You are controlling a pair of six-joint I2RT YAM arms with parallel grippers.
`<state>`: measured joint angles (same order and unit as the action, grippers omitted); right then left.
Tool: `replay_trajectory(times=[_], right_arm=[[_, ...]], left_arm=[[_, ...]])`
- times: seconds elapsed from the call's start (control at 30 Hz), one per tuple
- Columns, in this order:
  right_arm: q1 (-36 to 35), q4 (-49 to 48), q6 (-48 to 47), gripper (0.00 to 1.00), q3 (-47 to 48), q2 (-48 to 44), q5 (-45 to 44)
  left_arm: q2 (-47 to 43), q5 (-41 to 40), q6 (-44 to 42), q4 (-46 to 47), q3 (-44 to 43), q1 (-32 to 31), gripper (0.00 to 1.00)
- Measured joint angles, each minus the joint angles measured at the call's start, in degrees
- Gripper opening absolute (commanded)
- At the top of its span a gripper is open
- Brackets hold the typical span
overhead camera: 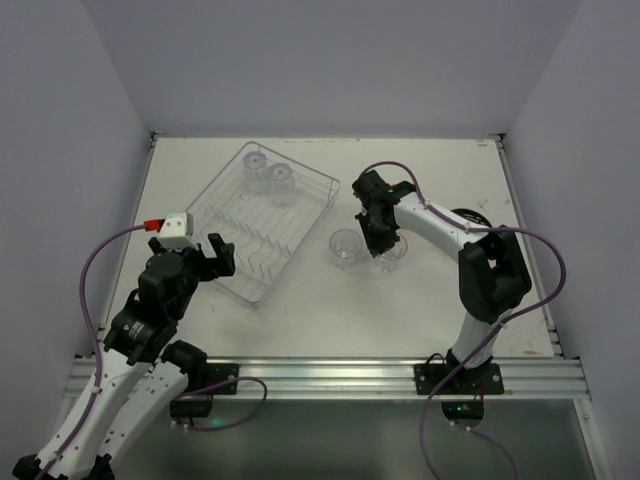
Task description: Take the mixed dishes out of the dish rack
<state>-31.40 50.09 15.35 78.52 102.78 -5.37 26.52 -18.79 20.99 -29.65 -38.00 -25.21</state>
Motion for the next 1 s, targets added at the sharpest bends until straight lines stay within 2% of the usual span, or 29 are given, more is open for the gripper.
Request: replay_trajectory(times=[0.13, 0.23, 0.3, 0.4, 0.5, 0.53, 0.57, 0.63, 0.8, 0.9, 1.0], right_arm=[[0.00, -0.44, 0.15, 0.37, 0.00, -0.17, 0.04], [0.00, -0.46, 0.09, 0.45, -0.02, -1.36, 0.31], [0.00, -0.28, 0.17, 0.47, -0.02, -3.26, 0.28], [0.00, -0.15, 0.52, 0.57, -0.07, -7.69, -0.04], [0.02, 0.24, 1.42, 0.79, -0.76, -14.05, -1.57], [0.07, 0.24, 1.79, 0.91, -1.49, -16.76, -2.12], [0.20, -0.33, 2.03, 0.99, -2.64, -19.91, -2.69], [0.39, -1.33, 2.29, 0.99, -5.57, -26.86, -3.17], [0.79, -13.11, 3.17, 0.99, -16.15, -43.47, -3.23], [0.76, -19.45, 4.55, 0.99, -21.84, -49.64, -5.18], [0.76, -23.82, 5.95, 0.99, -25.70, -53.02, -7.93]], left_arm=[[0.15, 0.00, -0.02, 0.00, 0.00, 0.00, 1.00], [0.24, 0.00, -0.02, 0.00, 0.00, 0.00, 1.00], [0.79, -0.02, -0.02, 0.02, 0.00, 0.00, 1.00], [2.19, -0.02, -0.02, -0.02, 0.00, 0.00, 1.00], [2.64, -0.11, -0.04, -0.02, 0.00, 0.00, 1.00], [2.93, -0.11, -0.07, 0.02, -0.04, 0.00, 1.00], [3.48, -0.09, -0.09, 0.02, -0.11, 0.00, 1.00], [5.49, 0.00, -0.09, -0.04, -0.48, 0.00, 1.00], [13.70, 0.48, 0.76, -0.31, -5.09, 0.00, 1.00], [19.12, 0.39, 1.49, -0.02, -9.88, 0.00, 1.00], [22.95, 1.42, 2.49, 5.03, -12.33, 0.00, 1.00]])
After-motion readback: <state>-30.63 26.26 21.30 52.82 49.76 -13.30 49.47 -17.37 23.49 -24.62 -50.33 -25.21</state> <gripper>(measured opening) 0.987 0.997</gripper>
